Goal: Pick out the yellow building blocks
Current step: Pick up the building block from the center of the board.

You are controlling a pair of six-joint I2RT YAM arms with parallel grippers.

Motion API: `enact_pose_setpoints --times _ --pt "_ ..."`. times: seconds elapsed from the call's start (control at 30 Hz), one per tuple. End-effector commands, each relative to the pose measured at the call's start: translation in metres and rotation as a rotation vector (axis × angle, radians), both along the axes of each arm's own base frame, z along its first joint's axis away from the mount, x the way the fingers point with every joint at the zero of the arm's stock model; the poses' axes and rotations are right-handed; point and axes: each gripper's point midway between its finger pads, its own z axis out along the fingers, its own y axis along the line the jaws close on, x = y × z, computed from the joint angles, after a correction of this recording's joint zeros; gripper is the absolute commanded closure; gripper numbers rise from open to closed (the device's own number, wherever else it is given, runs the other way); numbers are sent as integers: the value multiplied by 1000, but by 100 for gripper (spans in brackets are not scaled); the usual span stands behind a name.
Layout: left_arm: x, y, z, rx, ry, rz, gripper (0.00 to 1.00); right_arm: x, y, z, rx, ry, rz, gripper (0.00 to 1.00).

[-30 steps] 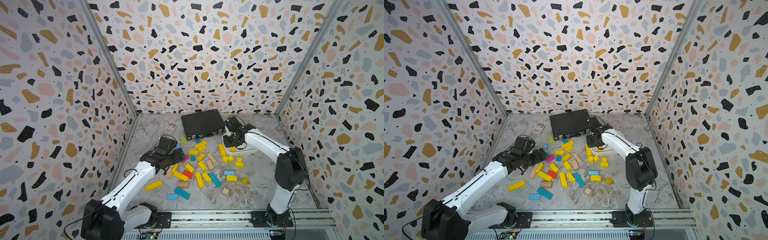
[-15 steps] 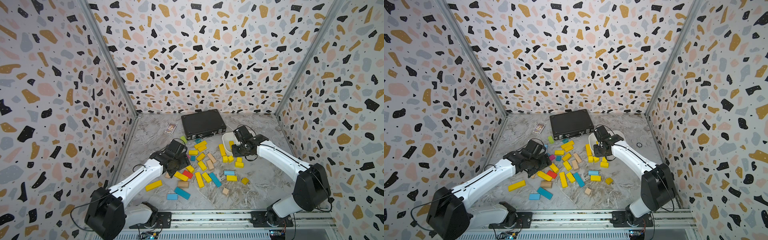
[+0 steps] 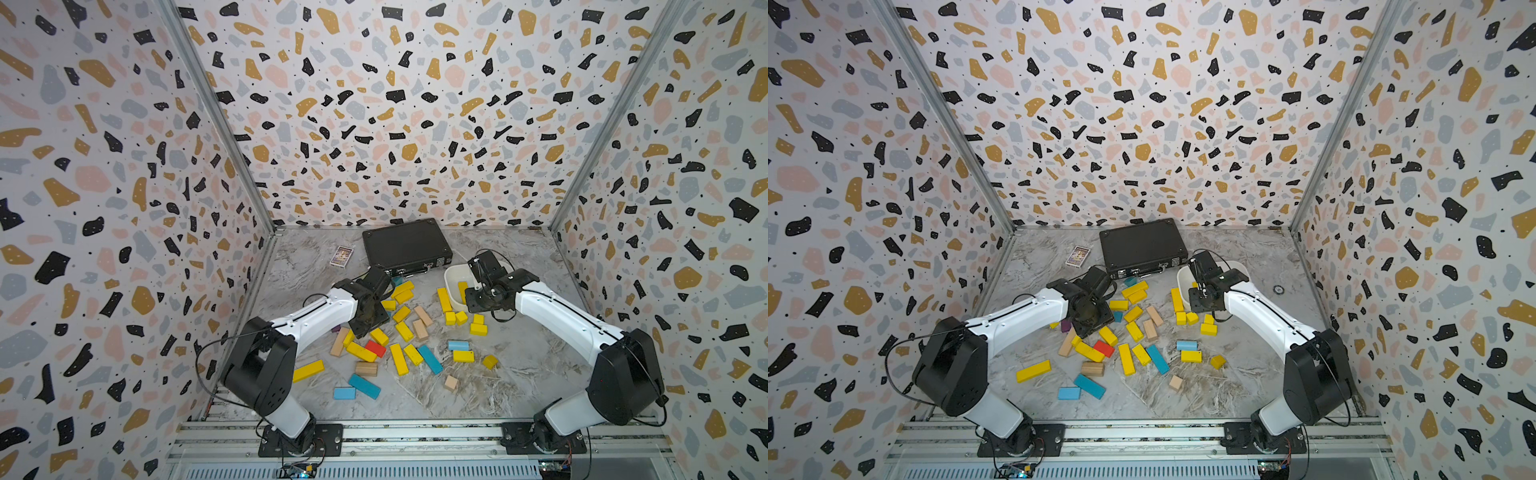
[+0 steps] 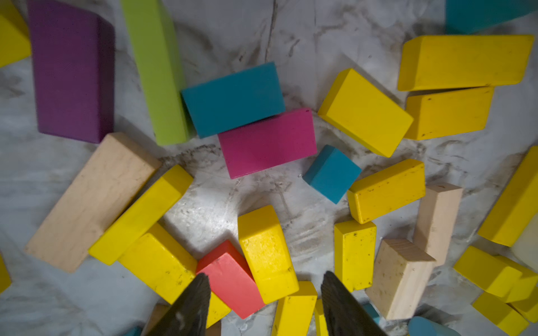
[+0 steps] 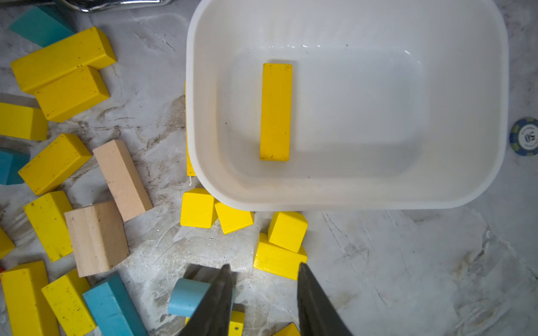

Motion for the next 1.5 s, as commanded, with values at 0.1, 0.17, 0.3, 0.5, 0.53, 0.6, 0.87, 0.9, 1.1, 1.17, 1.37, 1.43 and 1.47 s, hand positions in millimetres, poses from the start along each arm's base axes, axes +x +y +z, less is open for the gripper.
enact_pose_setpoints --times 0.1,0.17,0.3,0.5,0.53,0.6,0.87,0.9,1.1,1.17,1.37,1.43,1.47 --pt "5 -3 -9 27 37 -4 44 -1 -5 6 -8 -16 -8 61" --pt "7 -5 -15 33 47 -17 46 -2 -4 6 -8 -14 -6 61" --pt "10 -11 -25 25 59 -37 51 -3 -6 4 -14 -7 -6 61" --pt "14 -16 -34 21 68 -62 62 -4 -5 3 -10 -1 -6 61" --pt "13 -16 -36 20 72 -65 64 -4 -4 3 -8 -1 -4 62" --pt "12 -16 -39 20 80 -65 69 -5 -5 2 -7 4 -6 62" --pt "21 -27 -15 -35 3 -134 94 -12 1 17 50 -12 19 61" --pt "25 -35 -4 -79 -39 -165 98 -14 7 22 86 -20 42 61" --pt "41 -93 66 -429 -317 -345 100 -38 64 51 443 -39 243 55" --pt "43 -104 82 -525 -368 -343 100 -45 77 51 508 -11 277 53" --pt "43 -119 106 -646 -430 -358 100 -45 107 50 558 16 332 48" --pt "43 -120 109 -657 -444 -355 100 -40 118 50 582 23 342 47" --pt "42 -121 109 -656 -445 -355 100 -38 125 49 597 33 347 47"
